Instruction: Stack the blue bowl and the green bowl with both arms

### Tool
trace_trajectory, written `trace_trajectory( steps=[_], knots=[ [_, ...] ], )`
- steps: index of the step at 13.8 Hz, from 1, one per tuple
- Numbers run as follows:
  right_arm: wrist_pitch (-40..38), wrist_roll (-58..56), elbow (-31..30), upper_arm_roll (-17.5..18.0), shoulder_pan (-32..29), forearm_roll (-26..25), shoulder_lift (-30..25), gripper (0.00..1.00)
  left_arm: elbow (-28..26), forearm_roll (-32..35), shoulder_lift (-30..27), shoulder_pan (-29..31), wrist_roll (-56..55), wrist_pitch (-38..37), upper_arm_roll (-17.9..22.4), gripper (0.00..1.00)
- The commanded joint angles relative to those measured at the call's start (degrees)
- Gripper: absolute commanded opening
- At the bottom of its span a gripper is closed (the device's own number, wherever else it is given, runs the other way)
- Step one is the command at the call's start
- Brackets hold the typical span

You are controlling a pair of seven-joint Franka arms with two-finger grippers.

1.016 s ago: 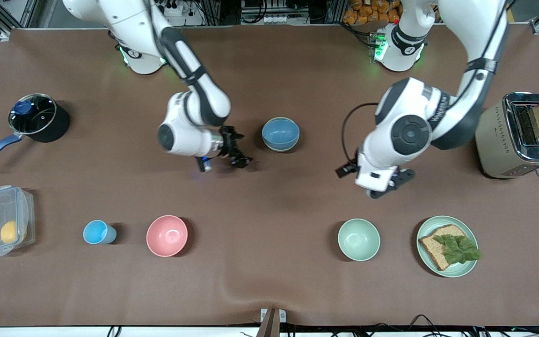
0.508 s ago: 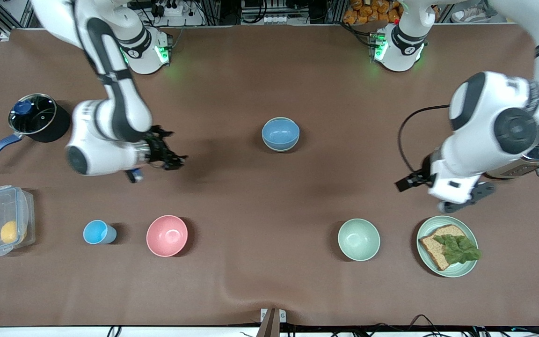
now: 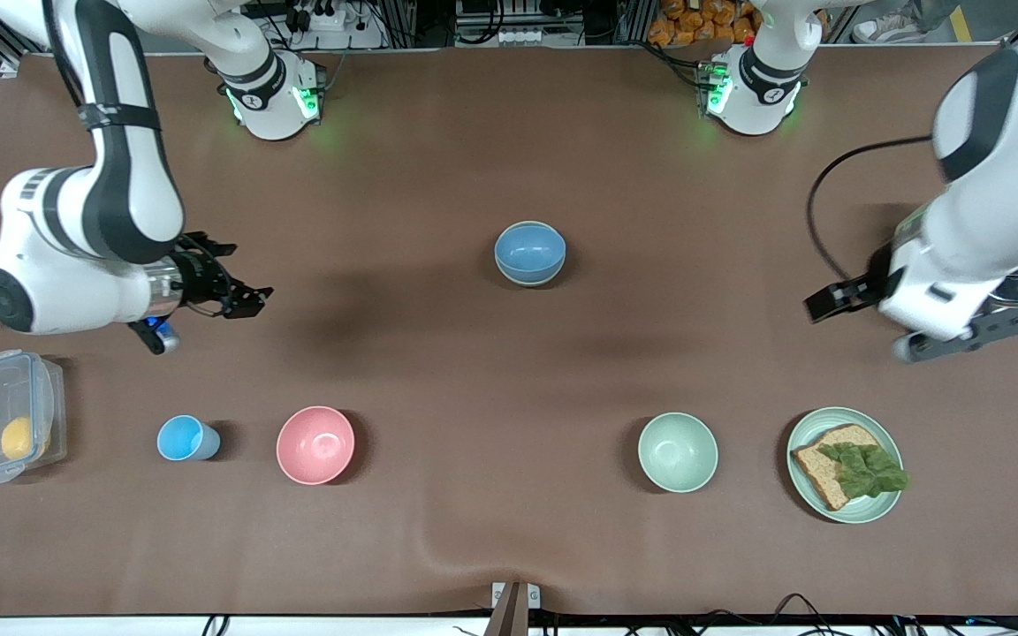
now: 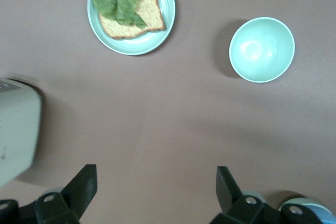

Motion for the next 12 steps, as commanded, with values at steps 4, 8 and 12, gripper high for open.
trace_trajectory(
  steps=[4,8,12],
  knots=[
    [-1.36,-11.73,8.24,12.29,-14.72,-6.31,0.83,1.00,-1.42,-4.00,-9.96,-1.15,8.96,-7.66,4.14,1.00],
    [-2.06,-11.64,13.61,30.68,-24.77,-18.03,-1.45,1.00,-1.07,-3.73,-10.23,-7.04,11.34,-7.76,7.39,1.00],
    [-2.06,-12.08,16.07,35.11,-27.51,-18.20,-7.08,1.00,-0.72,-4.61,-10.50,-14.36,12.05,-8.98,15.40,1.00]
  ],
)
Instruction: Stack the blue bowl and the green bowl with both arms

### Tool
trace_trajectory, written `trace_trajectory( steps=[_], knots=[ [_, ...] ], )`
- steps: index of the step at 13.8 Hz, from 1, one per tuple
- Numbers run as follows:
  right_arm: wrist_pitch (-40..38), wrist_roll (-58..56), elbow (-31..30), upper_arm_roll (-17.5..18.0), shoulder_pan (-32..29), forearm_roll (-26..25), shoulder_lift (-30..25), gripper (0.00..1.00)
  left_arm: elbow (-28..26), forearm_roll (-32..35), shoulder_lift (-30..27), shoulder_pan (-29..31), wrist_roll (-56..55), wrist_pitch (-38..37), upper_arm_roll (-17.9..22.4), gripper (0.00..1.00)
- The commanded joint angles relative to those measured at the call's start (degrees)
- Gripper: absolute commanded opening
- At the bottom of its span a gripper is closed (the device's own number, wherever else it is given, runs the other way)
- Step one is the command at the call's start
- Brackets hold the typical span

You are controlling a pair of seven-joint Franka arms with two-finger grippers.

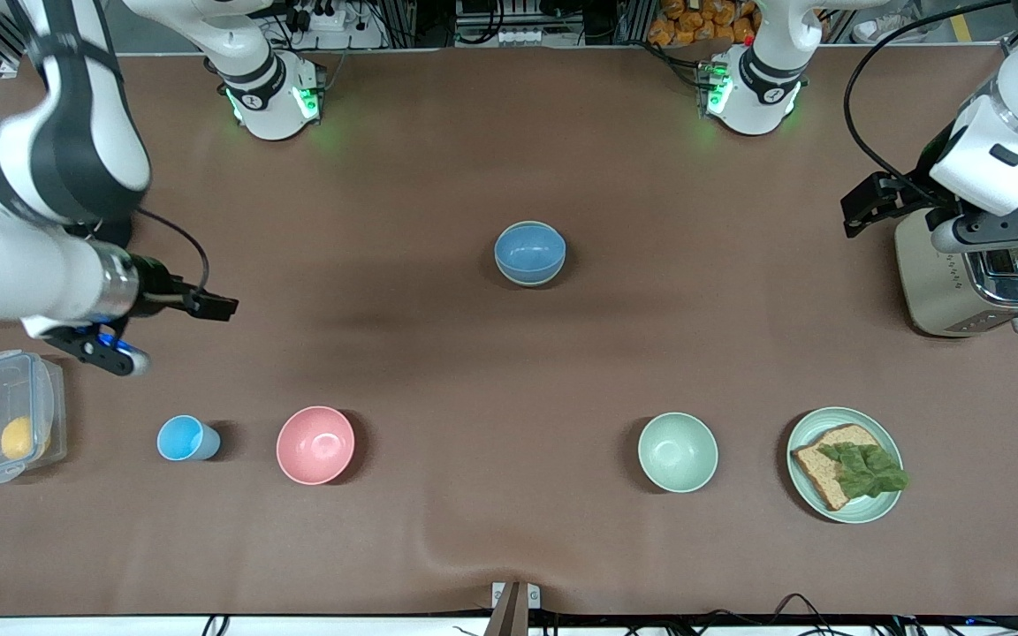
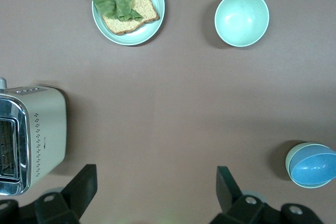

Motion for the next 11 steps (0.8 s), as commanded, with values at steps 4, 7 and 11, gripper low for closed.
trace_trajectory(
  steps=[4,7,11],
  knots=[
    [-2.31,-3.43,0.86,2.04,-1.63,-1.86,-6.45,1.00,-0.30,-1.07,-1.25,-1.21,5.25,-1.11,1.71,1.00],
    [-2.14,-8.97,0.68,4.49,-4.95,-1.86,-9.61,1.00,-0.30,-1.24,-1.25,-1.74,5.27,-1.11,1.45,1.00],
    [-0.65,-10.22,0.60,8.35,-6.81,-3.25,-11.90,1.00,-0.39,-1.51,-1.08,-1.83,5.35,-1.64,0.13,1.00]
  ],
)
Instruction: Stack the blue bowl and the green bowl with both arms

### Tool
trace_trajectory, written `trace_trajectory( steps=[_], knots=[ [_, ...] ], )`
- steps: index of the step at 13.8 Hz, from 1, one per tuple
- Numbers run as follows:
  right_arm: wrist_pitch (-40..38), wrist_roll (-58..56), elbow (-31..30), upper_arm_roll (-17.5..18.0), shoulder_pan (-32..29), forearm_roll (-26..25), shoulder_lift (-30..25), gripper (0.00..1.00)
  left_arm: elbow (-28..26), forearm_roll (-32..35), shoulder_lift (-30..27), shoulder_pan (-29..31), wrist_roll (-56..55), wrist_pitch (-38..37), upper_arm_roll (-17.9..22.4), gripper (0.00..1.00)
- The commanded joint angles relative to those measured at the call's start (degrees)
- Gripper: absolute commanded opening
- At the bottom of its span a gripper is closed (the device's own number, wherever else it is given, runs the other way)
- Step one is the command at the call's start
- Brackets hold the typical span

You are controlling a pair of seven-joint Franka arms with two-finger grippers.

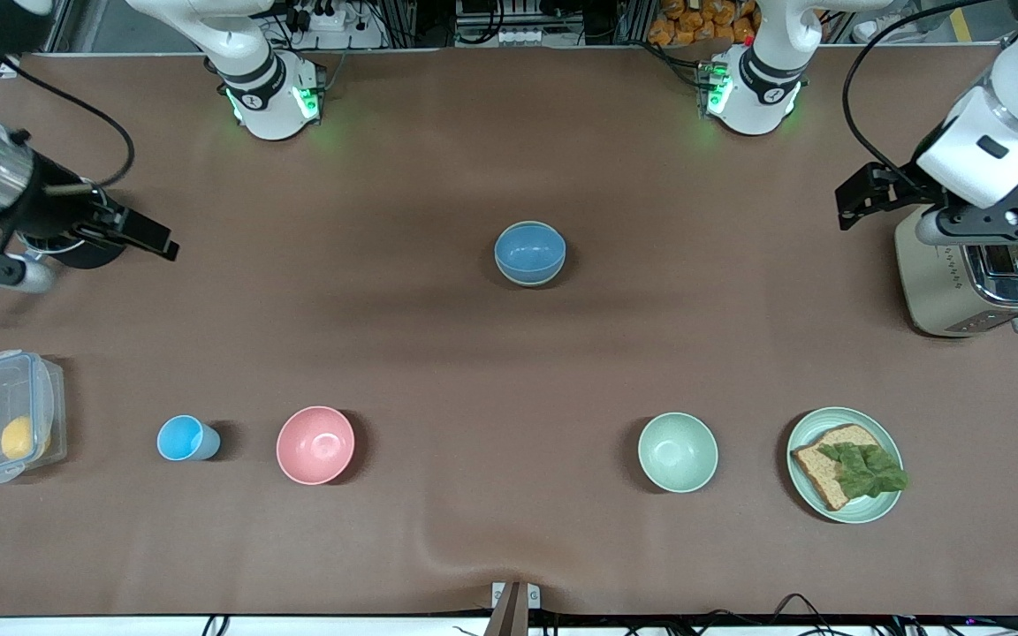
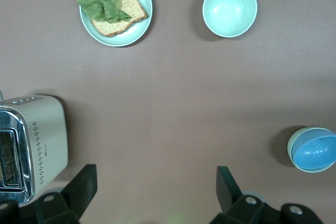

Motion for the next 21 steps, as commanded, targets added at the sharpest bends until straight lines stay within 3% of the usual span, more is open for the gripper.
trace_trajectory(
  steps=[1,21],
  knots=[
    [0.72,-0.32,-0.92,3.94,-2.07,-2.25,-2.54,1.00,-0.39,-1.09,-0.76,-0.03,1.31,-0.98,0.01,1.00],
    [0.54,-4.80,-1.18,2.81,-4.18,-2.43,-4.04,1.00,-0.39,-1.18,-0.76,0.32,1.31,-1.77,0.01,1.00]
  ],
)
